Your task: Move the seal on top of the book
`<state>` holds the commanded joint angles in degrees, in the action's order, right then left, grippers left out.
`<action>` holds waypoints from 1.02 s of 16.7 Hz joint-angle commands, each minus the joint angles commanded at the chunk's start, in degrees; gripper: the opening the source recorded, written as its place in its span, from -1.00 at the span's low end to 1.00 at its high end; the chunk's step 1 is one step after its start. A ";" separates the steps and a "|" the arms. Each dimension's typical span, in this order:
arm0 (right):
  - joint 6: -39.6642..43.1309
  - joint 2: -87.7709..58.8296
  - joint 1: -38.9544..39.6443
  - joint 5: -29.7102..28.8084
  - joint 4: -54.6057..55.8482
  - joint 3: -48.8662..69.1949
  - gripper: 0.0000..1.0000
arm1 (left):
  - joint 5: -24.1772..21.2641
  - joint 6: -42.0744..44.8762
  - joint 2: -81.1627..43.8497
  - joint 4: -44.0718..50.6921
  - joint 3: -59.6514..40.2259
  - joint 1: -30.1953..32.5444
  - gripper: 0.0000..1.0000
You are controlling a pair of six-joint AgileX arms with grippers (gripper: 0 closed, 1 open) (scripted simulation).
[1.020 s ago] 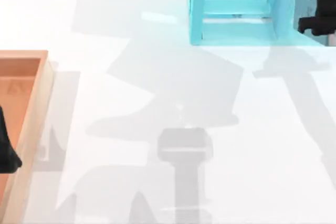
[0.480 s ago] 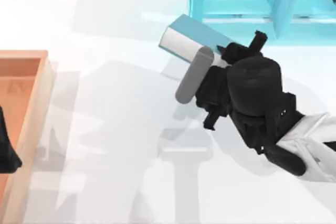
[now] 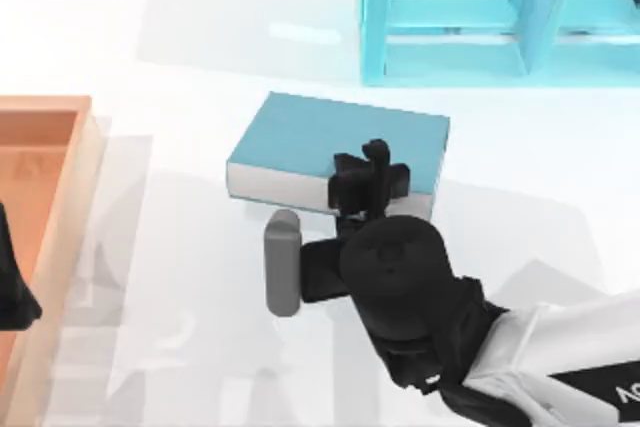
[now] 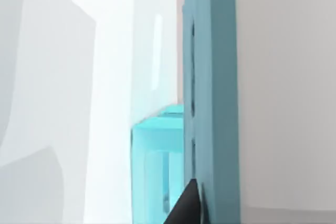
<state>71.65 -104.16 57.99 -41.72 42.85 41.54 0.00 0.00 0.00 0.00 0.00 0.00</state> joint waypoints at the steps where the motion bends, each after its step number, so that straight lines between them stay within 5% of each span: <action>1: 0.00 0.00 0.00 0.00 0.00 0.00 -1.00 | 0.00 0.00 0.00 0.00 0.00 0.00 1.00; 17: -0.36 -4.18 0.49 -0.53 5.04 -1.97 -1.00 | 0.00 0.00 0.00 0.00 0.00 0.00 1.00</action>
<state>71.29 -108.34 58.48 -42.25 47.89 39.57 0.00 0.00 0.00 0.00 0.00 0.00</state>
